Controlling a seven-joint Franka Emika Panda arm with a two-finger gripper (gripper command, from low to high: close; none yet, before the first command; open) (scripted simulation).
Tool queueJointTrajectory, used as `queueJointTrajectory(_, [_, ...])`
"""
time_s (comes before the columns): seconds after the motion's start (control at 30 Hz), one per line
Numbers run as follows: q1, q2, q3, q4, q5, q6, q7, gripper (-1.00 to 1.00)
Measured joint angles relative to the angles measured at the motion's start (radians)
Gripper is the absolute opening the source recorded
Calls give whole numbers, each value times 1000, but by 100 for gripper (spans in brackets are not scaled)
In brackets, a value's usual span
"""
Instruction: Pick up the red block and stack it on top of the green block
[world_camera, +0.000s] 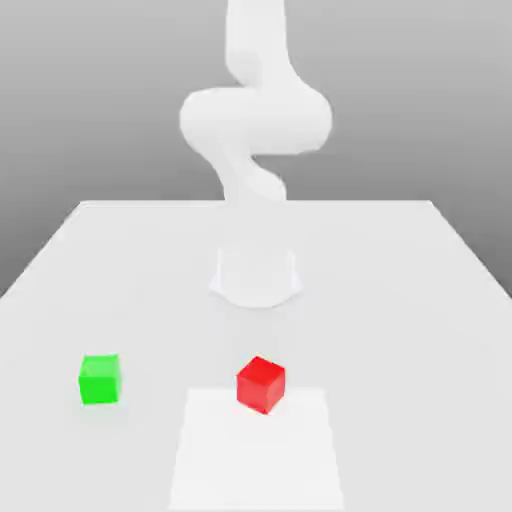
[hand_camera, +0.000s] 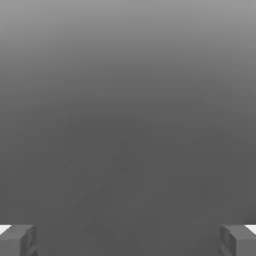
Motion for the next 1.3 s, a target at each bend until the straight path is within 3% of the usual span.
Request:
queueJointTrajectory(0.53, [-77, 499, 123, -538, 60, 411, 429, 0])
queueJointTrajectory(0.67, [-88, 741, 122, -573, -14, 600, 545, 0])
queueJointTrajectory(0.77, [-44, 857, 61, -563, -75, 699, 594, 0])
queueJointTrajectory(0.8, [-23, 893, 38, -560, -84, 730, 603, -100])
queueJointTrajectory(1.03, [-16, 902, 30, -559, -90, 739, 607, -100])
queueJointTrajectory(1.3, [-17, 646, 58, -595, 0, 519, 544, -100])
